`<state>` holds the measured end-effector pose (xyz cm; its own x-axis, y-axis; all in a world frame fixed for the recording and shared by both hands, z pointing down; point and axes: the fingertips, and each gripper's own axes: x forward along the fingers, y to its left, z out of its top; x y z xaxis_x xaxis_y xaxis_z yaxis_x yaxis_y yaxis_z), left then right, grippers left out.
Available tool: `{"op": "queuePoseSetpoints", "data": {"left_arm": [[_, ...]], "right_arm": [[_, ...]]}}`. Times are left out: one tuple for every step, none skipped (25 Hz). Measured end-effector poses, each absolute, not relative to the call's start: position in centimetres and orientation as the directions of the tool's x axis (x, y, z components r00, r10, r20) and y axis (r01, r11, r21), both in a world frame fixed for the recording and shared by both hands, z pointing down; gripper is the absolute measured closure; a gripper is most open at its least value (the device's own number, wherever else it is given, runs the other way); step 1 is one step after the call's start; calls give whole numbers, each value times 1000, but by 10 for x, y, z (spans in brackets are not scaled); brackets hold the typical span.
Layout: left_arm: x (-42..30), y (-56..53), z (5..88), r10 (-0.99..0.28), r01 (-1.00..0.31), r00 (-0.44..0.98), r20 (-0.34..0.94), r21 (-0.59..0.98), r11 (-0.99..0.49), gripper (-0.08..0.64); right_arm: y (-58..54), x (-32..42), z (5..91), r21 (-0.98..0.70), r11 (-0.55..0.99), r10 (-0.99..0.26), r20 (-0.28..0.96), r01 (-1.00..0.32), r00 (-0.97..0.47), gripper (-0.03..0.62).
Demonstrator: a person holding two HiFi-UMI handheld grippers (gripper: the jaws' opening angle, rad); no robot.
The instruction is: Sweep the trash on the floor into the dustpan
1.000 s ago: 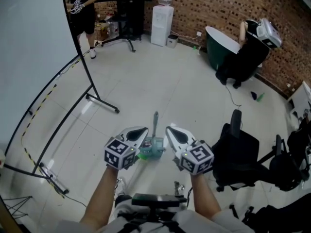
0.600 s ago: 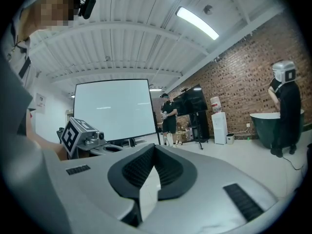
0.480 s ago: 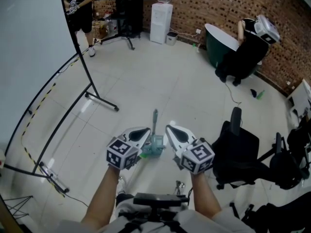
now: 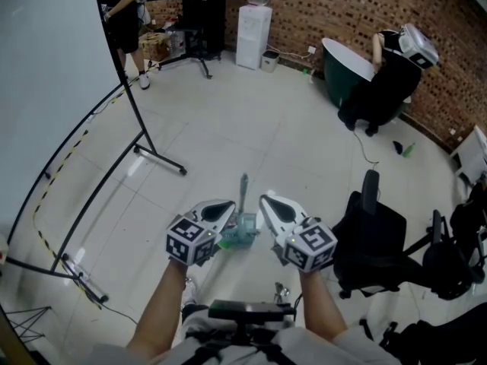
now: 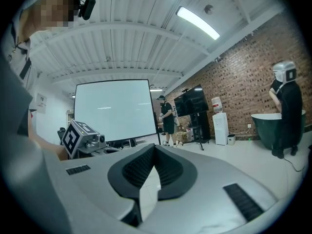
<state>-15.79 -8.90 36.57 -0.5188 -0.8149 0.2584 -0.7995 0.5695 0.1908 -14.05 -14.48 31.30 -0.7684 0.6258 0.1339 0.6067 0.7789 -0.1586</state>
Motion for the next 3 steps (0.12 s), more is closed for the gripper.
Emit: {"op": "queuePoseSetpoints", "data": {"left_arm": [[-159, -89, 366, -815, -799, -519, 258, 193, 570, 553], [-159, -88, 367, -815, -798, -520, 258, 195, 571, 554], [-160, -88, 367, -814, -797, -520, 258, 196, 571, 553]], "right_arm": [[-144, -141, 313, -158, 778, 627, 134, 608, -767, 592], [-144, -141, 314, -158, 777, 629, 134, 610, -766, 592], [-144, -142, 314, -157, 775, 630, 135, 612, -765, 592]]}}
